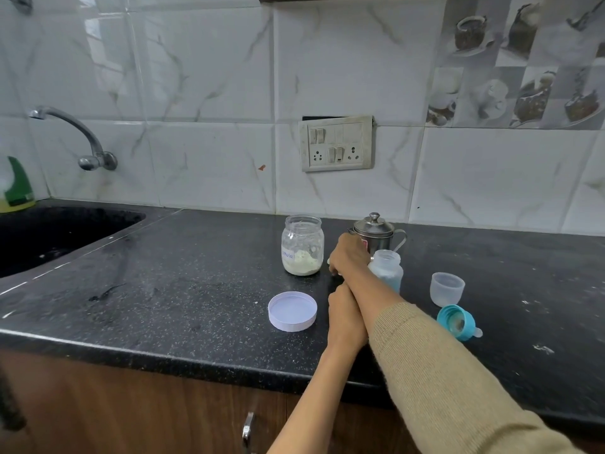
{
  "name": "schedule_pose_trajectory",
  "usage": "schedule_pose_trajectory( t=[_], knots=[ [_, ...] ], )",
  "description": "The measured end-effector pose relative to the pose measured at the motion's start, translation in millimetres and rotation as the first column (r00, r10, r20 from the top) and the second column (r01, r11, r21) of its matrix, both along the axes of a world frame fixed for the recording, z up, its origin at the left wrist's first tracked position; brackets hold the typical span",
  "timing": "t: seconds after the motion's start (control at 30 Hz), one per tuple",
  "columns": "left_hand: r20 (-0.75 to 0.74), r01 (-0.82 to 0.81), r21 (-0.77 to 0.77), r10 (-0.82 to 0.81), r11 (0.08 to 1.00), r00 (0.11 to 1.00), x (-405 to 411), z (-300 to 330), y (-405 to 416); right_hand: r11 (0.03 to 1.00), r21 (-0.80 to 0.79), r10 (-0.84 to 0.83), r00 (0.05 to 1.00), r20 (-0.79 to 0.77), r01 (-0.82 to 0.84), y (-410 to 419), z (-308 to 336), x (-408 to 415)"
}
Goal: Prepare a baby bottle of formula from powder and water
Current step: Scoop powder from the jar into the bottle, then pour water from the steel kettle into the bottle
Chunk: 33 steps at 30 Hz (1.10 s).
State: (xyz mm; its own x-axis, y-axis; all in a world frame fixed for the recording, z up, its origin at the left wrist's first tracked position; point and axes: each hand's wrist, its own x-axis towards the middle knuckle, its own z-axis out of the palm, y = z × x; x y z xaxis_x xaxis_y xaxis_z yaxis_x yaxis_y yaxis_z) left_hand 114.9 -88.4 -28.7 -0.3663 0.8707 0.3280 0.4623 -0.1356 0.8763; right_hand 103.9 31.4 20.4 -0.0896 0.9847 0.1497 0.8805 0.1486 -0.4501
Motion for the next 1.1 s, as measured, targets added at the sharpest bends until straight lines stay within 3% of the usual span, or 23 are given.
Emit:
schedule_pose_trajectory(
  t=[0.23,0.43,0.6,0.77,0.9,1.1],
  knots=[
    [-0.064,-0.022,-0.009,0.021,1.0,0.998,-1.3,-1.4,2.2,0.997,-0.078,-0.005,0.999,-0.033,0.003,-0.4,-0.2,0.6],
    [-0.044,0.005,0.039,-0.003,0.999,0.999,0.4,0.7,-1.9,1.0,0.001,-0.007,0.999,-0.036,0.007,-2.5,12.8,-6.9],
    [0.064,0.06,0.038,-0.062,0.997,0.996,1.2,-0.5,0.9,0.998,0.06,0.037,0.986,-0.162,-0.027,-7.7,68.6,8.0],
    [0.089,0.082,0.053,-0.086,0.995,0.992,1.7,-3.1,1.3,0.996,0.094,0.03,0.936,-0.35,0.004,-0.9,117.5,76.0],
    [0.091,0.081,0.051,-0.086,0.995,0.992,0.6,-4.2,2.6,0.998,0.026,0.065,0.842,-0.536,-0.06,21.4,99.3,126.6],
    [0.07,0.089,0.049,-0.093,0.995,0.993,0.1,-8.3,5.2,0.992,-0.109,-0.025,0.731,-0.682,-0.067,45.6,45.6,152.8]
  ],
)
